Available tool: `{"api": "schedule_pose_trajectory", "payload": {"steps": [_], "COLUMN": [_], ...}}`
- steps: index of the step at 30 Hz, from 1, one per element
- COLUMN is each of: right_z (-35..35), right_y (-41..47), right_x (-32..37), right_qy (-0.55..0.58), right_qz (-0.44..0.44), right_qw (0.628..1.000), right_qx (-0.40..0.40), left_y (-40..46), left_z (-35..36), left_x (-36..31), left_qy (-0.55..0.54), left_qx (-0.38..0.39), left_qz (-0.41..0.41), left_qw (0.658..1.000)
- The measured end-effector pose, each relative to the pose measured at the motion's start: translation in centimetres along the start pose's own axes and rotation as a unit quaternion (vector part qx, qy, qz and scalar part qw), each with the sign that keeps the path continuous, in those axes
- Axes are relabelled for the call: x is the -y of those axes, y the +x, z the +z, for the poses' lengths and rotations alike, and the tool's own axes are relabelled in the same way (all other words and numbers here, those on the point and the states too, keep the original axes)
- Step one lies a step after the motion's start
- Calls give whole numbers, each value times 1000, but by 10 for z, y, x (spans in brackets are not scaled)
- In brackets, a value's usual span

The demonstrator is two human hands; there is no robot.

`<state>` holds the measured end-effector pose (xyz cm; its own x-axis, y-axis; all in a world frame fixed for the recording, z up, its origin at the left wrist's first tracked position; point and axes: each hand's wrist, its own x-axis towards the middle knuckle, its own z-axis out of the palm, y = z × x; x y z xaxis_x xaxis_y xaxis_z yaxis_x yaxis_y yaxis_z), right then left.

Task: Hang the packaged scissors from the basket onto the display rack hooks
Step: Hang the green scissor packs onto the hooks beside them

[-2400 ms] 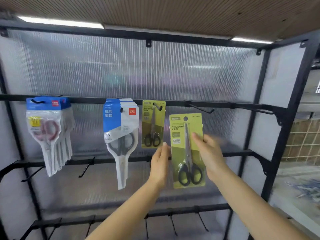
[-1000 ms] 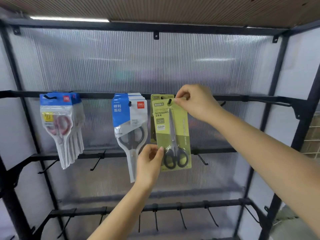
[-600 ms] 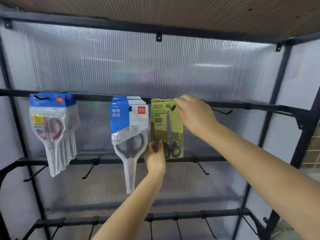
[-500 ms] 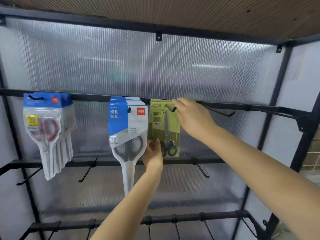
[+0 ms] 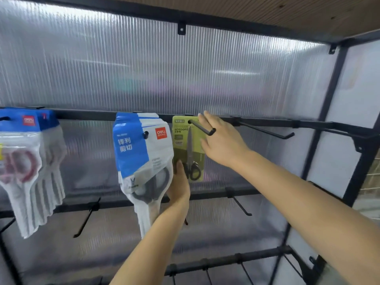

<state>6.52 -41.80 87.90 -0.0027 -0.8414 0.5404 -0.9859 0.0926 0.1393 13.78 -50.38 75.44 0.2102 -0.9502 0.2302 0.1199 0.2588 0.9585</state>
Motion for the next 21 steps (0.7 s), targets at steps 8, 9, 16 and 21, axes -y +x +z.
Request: {"api": "schedule_pose_trajectory", "payload": {"steps": [8, 9, 16, 21], "right_z": [0, -3, -32, -55], "right_y": [-25, -33, -116, -202], "right_x": [0, -1, -12, -20], "right_qy": [-37, -46, -70, -83], "right_qz": [27, 32, 123, 198], "right_qw": [999, 998, 990, 975], "right_qx": [-6, -2, 22, 54], "left_y": [-29, -37, -88, -161], "left_z": [-9, -12, -28, -33], "left_x": [-21, -23, -28, -26], "left_qy": [195, 210, 223, 190], "left_qx": [45, 64, 101, 253], "left_qz": [76, 86, 233, 317], "left_qw": [977, 972, 941, 894]}}
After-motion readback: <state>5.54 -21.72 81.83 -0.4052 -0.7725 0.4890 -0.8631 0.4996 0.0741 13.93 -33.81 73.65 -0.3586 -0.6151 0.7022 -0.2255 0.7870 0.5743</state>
